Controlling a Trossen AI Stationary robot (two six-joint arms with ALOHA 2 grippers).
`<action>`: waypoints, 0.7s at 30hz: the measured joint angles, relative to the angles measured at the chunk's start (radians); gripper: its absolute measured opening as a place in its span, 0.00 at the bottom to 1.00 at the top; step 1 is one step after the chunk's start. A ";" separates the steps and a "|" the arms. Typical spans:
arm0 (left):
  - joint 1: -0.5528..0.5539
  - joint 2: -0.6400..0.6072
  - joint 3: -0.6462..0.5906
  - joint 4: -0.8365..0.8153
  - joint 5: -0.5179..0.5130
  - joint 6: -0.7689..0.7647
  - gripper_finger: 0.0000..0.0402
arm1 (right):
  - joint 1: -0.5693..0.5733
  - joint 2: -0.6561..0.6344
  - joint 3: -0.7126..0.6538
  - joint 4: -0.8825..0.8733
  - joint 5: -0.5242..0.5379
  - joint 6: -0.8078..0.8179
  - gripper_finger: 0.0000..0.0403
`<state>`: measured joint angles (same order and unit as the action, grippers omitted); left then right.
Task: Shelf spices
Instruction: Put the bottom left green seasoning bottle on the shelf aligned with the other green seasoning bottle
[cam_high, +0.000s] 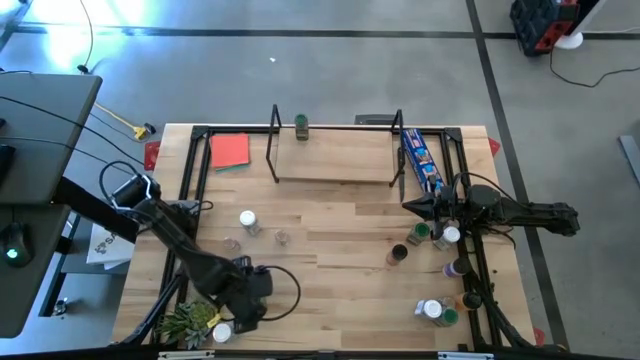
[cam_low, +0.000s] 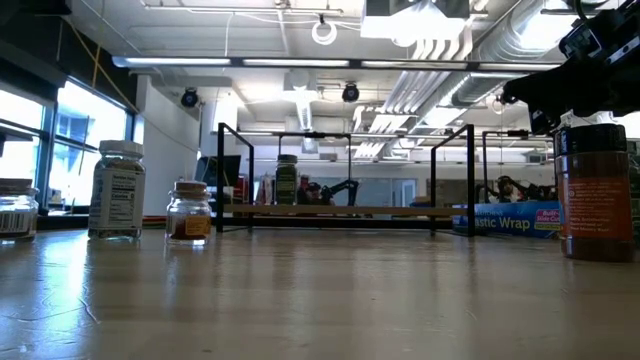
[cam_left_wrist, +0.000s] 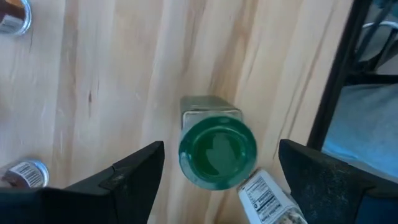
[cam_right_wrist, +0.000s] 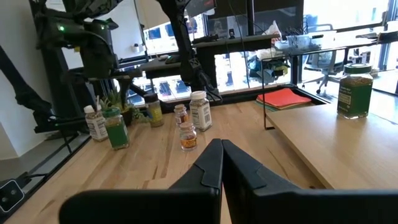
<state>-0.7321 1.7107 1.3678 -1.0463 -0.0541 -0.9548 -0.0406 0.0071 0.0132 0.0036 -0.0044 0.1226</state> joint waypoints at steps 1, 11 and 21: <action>0.000 0.007 0.000 -0.002 0.004 -0.008 0.78 | 0.000 0.000 0.000 0.000 0.000 0.000 0.00; -0.004 0.033 0.000 -0.001 -0.013 -0.036 0.78 | 0.000 0.000 0.000 0.000 0.000 0.000 0.00; -0.001 0.053 0.000 0.000 -0.019 -0.035 0.67 | 0.000 0.000 0.000 0.000 0.000 0.000 0.00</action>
<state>-0.7329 1.7641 1.3682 -1.0466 -0.0733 -0.9901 -0.0402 0.0073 0.0132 0.0036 -0.0045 0.1226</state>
